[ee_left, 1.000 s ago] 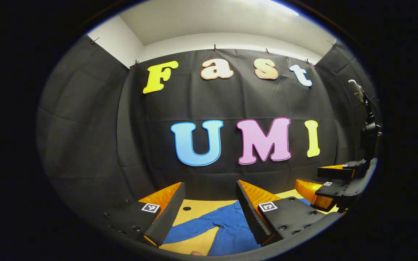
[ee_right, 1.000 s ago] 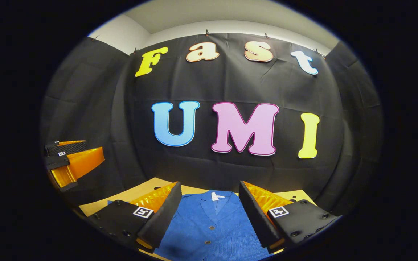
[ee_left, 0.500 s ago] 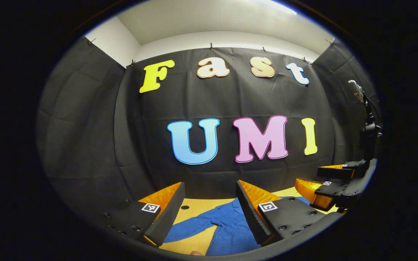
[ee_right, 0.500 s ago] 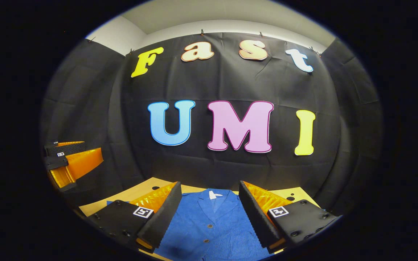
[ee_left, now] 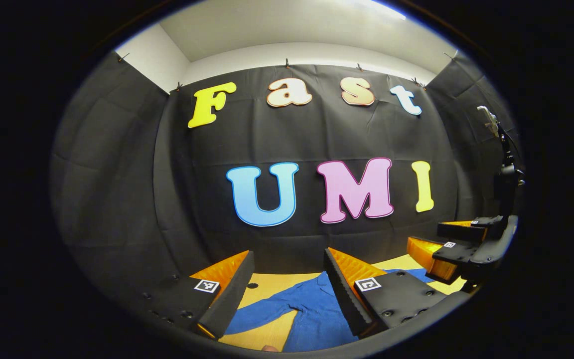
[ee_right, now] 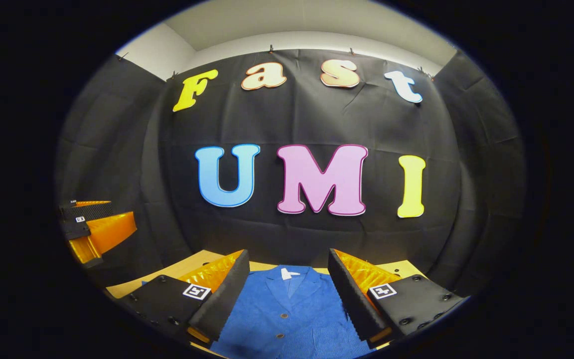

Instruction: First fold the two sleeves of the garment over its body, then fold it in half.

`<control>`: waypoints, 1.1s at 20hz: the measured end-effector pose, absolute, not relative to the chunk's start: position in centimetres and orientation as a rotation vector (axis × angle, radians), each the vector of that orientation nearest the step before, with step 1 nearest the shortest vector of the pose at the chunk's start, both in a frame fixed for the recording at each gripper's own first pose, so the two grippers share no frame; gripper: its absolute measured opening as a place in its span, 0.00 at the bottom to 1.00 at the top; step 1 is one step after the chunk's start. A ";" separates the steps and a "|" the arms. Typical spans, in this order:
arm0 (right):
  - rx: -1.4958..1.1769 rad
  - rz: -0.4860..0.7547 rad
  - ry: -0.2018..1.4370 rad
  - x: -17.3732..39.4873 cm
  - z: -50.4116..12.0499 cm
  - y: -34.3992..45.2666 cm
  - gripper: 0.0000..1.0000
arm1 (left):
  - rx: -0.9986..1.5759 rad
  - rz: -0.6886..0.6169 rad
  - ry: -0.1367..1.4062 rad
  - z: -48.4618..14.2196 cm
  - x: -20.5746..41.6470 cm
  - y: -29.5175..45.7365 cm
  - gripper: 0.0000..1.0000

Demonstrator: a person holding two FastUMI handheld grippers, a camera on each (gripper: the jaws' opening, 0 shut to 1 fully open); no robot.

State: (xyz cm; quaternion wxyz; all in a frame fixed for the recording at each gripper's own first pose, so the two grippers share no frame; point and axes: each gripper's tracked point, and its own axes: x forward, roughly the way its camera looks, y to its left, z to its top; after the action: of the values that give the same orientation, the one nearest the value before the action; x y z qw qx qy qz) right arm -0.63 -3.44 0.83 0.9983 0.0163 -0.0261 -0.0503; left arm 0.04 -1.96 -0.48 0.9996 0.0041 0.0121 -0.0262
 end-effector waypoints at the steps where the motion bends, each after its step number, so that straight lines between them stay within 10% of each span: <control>1: 0.038 -0.113 -0.067 -0.7 1.4 -3.6 0.96 | -0.002 -0.060 0.031 -0.8 0.0 -2.1 0.81; 22: 0.002 -0.241 -0.054 -0.3 0.5 -9.7 0.96 | 0.000 -0.111 0.101 -3.5 3.7 -4.3 0.81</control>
State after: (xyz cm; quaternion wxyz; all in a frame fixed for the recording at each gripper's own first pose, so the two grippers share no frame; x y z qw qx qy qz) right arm -0.28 -9.69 0.53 0.9924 0.0010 -0.0267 -0.1201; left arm 3.71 -4.29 -3.55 0.9972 0.0000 0.0505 -0.0556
